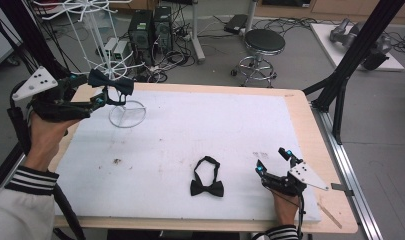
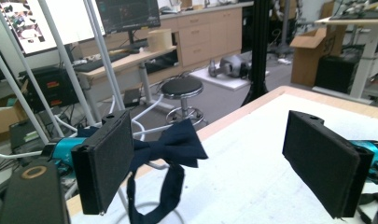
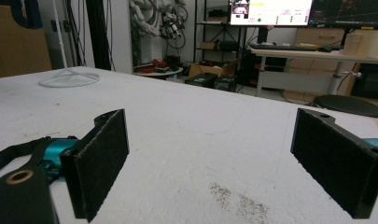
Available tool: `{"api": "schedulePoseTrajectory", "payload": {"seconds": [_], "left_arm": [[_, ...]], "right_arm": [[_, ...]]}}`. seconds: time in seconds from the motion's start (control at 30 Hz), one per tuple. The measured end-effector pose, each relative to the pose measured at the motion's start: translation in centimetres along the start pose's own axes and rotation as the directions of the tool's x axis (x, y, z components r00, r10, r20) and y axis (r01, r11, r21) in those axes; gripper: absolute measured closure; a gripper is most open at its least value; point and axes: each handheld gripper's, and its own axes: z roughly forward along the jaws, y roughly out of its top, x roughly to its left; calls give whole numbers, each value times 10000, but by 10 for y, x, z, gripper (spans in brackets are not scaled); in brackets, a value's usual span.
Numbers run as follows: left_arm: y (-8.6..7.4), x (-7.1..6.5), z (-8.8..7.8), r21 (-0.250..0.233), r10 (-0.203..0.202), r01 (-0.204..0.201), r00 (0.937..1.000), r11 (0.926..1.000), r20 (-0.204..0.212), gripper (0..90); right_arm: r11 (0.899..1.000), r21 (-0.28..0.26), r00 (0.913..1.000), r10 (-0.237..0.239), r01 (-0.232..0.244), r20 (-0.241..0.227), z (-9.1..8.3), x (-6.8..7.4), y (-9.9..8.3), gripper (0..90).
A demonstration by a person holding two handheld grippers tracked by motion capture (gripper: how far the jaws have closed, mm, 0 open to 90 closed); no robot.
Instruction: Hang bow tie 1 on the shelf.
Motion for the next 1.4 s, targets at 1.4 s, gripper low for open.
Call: {"api": "schedulePoseTrajectory", "payload": {"seconds": [1.4], "left_arm": [[-116, -70, -13, -1171, 3, 293, 9696, 9927, 2448, 169]], "right_arm": [[10000, 5, 9999, 87, -87, 98, 0, 1, 0, 107]]}}
